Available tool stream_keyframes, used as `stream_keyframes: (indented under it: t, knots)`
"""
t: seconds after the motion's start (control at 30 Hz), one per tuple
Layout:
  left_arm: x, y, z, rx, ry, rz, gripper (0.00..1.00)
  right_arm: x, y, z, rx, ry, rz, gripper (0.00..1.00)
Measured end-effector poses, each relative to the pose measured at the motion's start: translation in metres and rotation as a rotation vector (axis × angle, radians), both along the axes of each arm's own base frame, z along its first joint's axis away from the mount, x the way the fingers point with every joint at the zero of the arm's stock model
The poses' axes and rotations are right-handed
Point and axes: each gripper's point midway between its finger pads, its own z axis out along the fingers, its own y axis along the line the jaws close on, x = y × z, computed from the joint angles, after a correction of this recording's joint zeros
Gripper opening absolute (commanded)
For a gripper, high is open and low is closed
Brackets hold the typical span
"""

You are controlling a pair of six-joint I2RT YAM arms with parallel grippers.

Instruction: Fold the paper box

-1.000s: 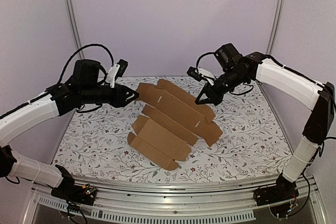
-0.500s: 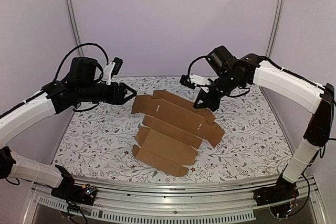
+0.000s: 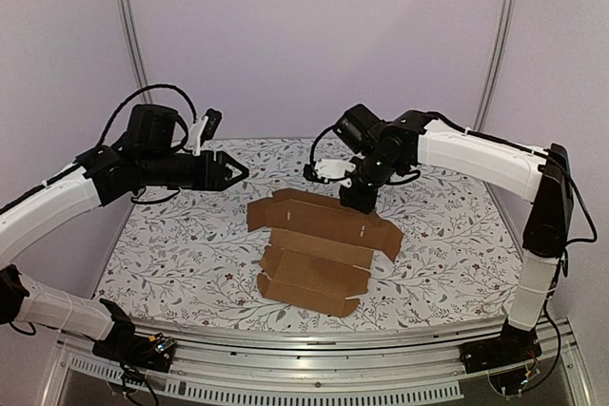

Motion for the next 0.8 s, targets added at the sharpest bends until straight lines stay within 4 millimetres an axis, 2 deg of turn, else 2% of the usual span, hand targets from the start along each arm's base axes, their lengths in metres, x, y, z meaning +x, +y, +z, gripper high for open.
stream_keyframes:
  t: [0.13, 0.23, 0.3, 0.4, 0.47, 0.6, 0.8]
  knots:
    - [0.004, -0.004, -0.011, -0.004, 0.046, 0.013, 0.49, 0.002, 0.005, -0.011, -0.047, -0.036, 0.011, 0.00]
    - [0.012, -0.009, -0.031, 0.008, 0.107, 0.031, 0.40, 0.003, 0.010, -0.009, -0.059, -0.074, 0.021, 0.00]
    - [0.020, -0.014, -0.051, 0.024, 0.162, 0.043, 0.31, 0.004, 0.013, -0.008, -0.063, -0.099, 0.029, 0.00]
    - [0.028, -0.015, -0.070, 0.037, 0.216, 0.066, 0.18, 0.004, 0.018, -0.005, -0.062, -0.127, 0.038, 0.00]
    - [0.036, -0.016, -0.080, 0.040, 0.249, 0.088, 0.13, 0.005, 0.021, -0.003, -0.057, -0.141, 0.038, 0.00]
    - [0.055, -0.015, -0.089, 0.020, 0.287, 0.131, 0.06, 0.005, 0.022, -0.007, -0.060, -0.151, 0.038, 0.00]
    - [0.070, -0.017, -0.089, -0.013, 0.302, 0.155, 0.00, 0.003, 0.019, -0.017, -0.076, -0.145, 0.037, 0.00]
